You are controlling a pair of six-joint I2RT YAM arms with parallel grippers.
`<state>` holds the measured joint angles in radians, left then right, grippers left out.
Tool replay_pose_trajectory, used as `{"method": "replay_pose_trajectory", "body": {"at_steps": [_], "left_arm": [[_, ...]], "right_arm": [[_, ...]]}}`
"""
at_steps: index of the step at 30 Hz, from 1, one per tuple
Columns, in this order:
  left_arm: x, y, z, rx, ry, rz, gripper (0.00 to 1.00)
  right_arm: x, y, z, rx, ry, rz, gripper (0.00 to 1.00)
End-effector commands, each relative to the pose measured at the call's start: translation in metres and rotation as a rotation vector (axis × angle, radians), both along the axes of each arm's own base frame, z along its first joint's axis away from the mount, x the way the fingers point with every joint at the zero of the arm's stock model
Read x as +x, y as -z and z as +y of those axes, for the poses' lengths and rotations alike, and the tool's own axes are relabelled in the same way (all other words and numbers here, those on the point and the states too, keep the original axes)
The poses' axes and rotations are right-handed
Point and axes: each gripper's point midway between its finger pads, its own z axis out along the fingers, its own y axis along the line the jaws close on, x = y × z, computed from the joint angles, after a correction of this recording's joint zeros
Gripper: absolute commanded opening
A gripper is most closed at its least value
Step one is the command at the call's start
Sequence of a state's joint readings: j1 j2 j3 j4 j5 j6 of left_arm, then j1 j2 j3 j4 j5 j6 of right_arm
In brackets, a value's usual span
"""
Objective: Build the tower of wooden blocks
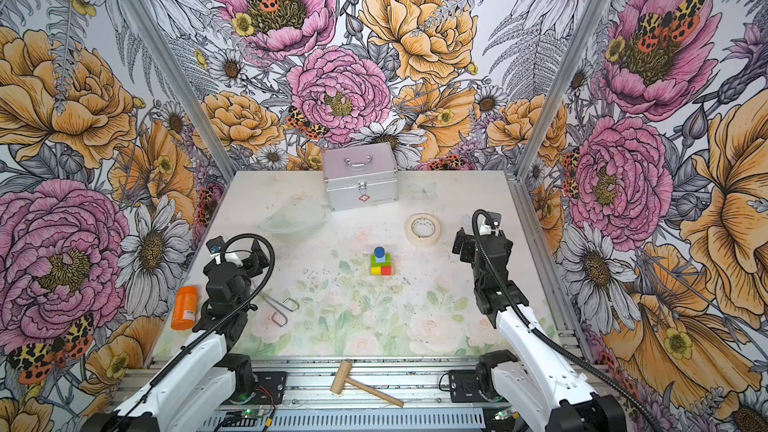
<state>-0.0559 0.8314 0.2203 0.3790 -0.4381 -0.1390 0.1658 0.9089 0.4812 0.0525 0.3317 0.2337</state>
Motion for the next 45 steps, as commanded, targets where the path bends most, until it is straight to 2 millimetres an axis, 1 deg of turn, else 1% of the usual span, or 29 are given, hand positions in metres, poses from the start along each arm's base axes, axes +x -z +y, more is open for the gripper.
{"method": "replay_pose_trajectory", "body": {"at_steps": [1, 7, 11, 15, 16, 19, 21, 23, 24, 27, 29, 34, 35, 36, 37, 39, 45], "left_arm": [[0.008, -0.01, 0.004, 0.036, 0.011, -0.052, 0.99], [0.031, 0.012, -0.009, 0.072, 0.103, -0.011, 0.99], [0.049, 0.013, -0.02, 0.081, 0.171, 0.002, 0.99], [0.059, 0.011, -0.024, 0.098, 0.197, -0.029, 0.99], [0.062, 0.01, -0.029, 0.101, 0.227, -0.037, 0.99], [0.07, 0.018, -0.032, 0.104, 0.246, -0.04, 0.99], [0.074, 0.028, -0.033, 0.098, 0.253, -0.053, 0.99], [0.077, 0.038, -0.035, 0.098, 0.26, -0.06, 0.99], [0.078, 0.033, -0.034, 0.105, 0.259, -0.088, 0.99], [0.08, 0.039, -0.033, 0.093, 0.26, -0.04, 0.99], [0.085, 0.038, -0.038, 0.095, 0.297, -0.043, 0.99], [0.098, 0.045, -0.035, 0.073, 0.289, 0.031, 0.99], [0.099, 0.046, -0.034, 0.071, 0.287, 0.042, 0.99], [0.099, 0.046, -0.033, 0.07, 0.285, 0.04, 0.99], [0.099, 0.045, -0.034, 0.071, 0.286, 0.038, 0.99], [0.099, 0.045, -0.034, 0.071, 0.288, 0.038, 0.99], [0.099, 0.046, -0.034, 0.071, 0.287, 0.041, 0.99]], "right_arm": [[0.006, -0.006, -0.015, -0.069, 0.068, -0.079, 1.0], [0.016, 0.022, -0.017, -0.118, 0.078, -0.071, 1.0], [0.024, 0.031, -0.019, -0.134, 0.088, -0.093, 1.0], [0.036, 0.039, -0.018, -0.147, 0.084, -0.093, 1.0], [0.039, 0.041, -0.018, -0.149, 0.086, -0.095, 1.0], [0.049, 0.045, -0.018, -0.185, 0.082, -0.074, 1.0], [0.054, 0.045, -0.018, -0.212, 0.08, -0.078, 1.0], [0.055, 0.048, -0.019, -0.219, 0.079, -0.086, 1.0], [0.056, 0.051, -0.02, -0.22, 0.082, -0.097, 1.0], [0.056, 0.053, -0.021, -0.215, 0.083, -0.115, 1.0], [0.055, 0.054, -0.022, -0.203, 0.069, -0.132, 0.99], [0.051, 0.061, -0.024, -0.141, 0.024, -0.151, 1.0], [0.052, 0.066, -0.024, -0.135, 0.011, -0.152, 1.0], [0.058, 0.066, -0.019, -0.149, -0.019, -0.16, 1.0], [0.061, 0.069, -0.016, -0.148, -0.037, -0.121, 1.0], [0.067, 0.072, -0.025, -0.122, -0.006, -0.096, 0.99], [0.069, 0.075, -0.033, -0.082, 0.006, -0.071, 1.0]]}}
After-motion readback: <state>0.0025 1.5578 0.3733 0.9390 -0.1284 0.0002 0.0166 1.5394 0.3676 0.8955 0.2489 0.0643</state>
